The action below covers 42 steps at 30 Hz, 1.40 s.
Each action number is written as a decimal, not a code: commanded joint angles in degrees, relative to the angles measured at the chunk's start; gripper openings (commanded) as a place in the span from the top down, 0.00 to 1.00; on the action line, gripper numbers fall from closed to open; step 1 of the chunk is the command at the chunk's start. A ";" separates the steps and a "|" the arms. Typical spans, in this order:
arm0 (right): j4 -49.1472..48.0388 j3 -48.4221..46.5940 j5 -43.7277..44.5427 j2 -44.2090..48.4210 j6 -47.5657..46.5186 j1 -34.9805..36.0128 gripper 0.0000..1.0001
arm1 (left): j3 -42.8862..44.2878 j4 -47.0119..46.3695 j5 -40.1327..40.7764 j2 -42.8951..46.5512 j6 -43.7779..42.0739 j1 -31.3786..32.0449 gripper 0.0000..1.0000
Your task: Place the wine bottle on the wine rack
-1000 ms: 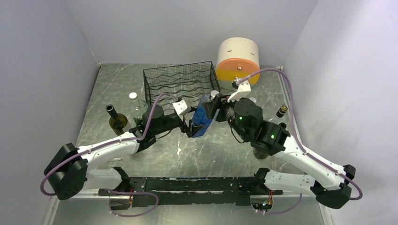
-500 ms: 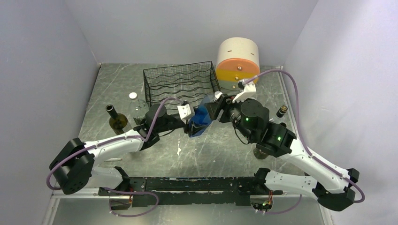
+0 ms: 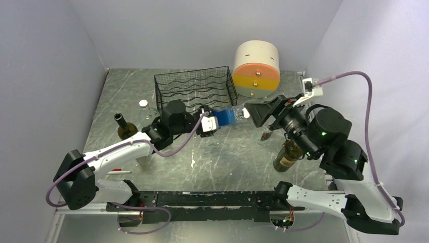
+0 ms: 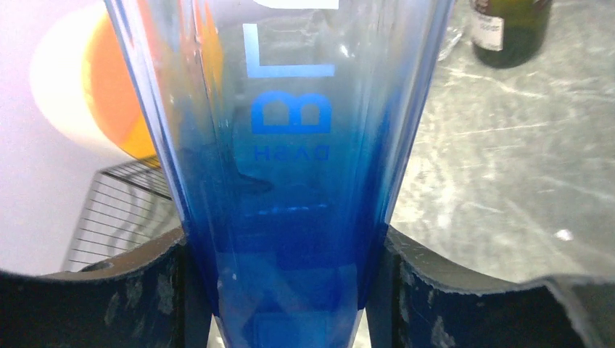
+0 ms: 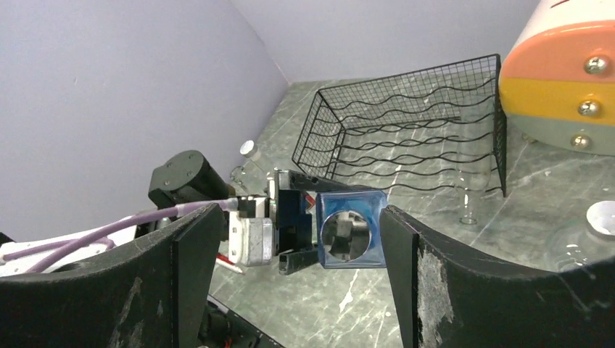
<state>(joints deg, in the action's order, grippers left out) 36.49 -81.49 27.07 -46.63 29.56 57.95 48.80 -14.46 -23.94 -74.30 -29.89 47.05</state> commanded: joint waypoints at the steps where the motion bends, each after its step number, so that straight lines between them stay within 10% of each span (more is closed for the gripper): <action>1: 9.82 -4.25 -0.46 -1.93 -2.68 0.17 0.17 | 8.42 -2.13 -0.66 3.87 -18.56 -0.20 0.93; 14: 16.06 -6.01 -6.69 -9.42 -7.55 0.15 0.13 | 14.77 9.05 1.34 4.82 -49.87 1.12 0.93; 28: 12.61 5.35 -14.13 -12.06 -3.41 0.17 0.12 | 16.31 11.67 2.01 5.86 -62.66 3.45 0.93; 35: 12.61 7.43 -14.12 -12.90 -1.35 0.15 0.35 | 16.40 11.13 3.09 5.07 -64.00 3.67 0.93; 42: 12.29 7.83 -8.92 -12.27 -0.77 0.08 0.81 | 16.49 10.49 4.15 4.29 -62.56 3.77 0.80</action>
<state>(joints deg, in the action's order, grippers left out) 49.69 -73.84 14.37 -59.37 28.23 57.95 60.38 6.28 -20.34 -71.81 -91.33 50.35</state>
